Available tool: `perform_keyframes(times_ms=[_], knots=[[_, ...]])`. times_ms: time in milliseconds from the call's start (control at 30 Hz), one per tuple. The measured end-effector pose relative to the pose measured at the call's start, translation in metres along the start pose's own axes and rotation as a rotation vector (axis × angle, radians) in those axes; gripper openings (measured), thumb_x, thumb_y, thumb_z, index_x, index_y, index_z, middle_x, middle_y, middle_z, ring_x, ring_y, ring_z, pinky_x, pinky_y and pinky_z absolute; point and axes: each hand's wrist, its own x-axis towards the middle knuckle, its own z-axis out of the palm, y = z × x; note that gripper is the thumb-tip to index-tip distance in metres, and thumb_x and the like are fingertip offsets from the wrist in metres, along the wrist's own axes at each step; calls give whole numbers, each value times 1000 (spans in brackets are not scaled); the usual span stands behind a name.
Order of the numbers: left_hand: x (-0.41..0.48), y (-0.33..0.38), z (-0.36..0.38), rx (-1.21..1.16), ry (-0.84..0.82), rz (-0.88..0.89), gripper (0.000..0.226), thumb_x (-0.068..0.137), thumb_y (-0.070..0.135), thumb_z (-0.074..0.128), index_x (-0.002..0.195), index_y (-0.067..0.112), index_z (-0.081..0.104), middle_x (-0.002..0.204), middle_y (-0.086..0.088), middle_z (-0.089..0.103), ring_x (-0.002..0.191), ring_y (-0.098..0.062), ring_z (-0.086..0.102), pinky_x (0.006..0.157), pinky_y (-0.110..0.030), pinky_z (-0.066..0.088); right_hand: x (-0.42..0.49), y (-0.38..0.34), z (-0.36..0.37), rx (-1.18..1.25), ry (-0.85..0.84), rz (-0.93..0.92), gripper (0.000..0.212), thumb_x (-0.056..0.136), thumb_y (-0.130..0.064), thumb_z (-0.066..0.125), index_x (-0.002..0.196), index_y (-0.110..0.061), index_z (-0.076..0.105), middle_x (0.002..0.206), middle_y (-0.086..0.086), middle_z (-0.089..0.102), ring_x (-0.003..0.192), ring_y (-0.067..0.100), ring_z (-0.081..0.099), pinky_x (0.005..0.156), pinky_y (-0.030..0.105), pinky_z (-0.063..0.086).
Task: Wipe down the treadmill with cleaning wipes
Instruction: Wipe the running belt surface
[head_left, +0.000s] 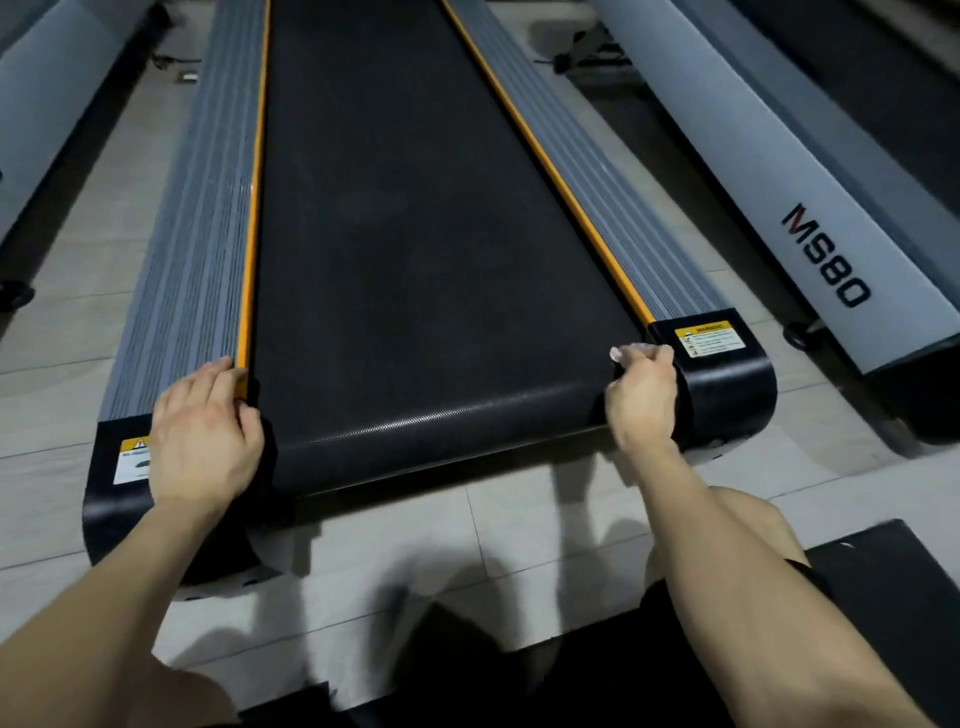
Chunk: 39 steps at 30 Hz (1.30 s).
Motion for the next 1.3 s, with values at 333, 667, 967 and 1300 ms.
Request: perform_keyframes(times_ms=[333, 667, 967, 1300], knots=[[3, -15, -2, -77, -92, 74, 50, 103, 22, 42, 149, 13, 58, 163, -9, 51, 151, -30, 45, 129, -49, 30, -188, -197, 77, 215, -398, -815, 43, 89, 4, 53, 125, -17, 63, 132, 3, 47, 114, 28, 52, 88, 44, 56], [-10, -16, -12, -89, -75, 86, 57, 103, 22, 37, 157, 16, 53, 167, -6, 46, 158, -22, 38, 134, -44, 23, -179, -133, 81, 445, 8, -147, 35, 105, -10, 51, 136, -16, 65, 115, -20, 48, 86, 0, 51, 97, 26, 48], [-20, -9, -23, 28, 66, 86, 42, 98, 16, 55, 138, 12, 63, 138, -13, 58, 127, -36, 52, 111, -53, 43, -161, -96, 66, 542, 21, -271, 40, 100, -3, 62, 134, -19, 71, 123, 5, 57, 104, 21, 66, 99, 28, 53], [-41, 26, -28, 140, -29, 123, 42, 92, 17, 66, 133, 13, 61, 122, -14, 58, 110, -38, 54, 98, -53, 46, -242, -153, 113, 676, -242, -504, 41, 101, -7, 54, 134, -28, 66, 129, -4, 54, 104, 24, 69, 87, 50, 59]])
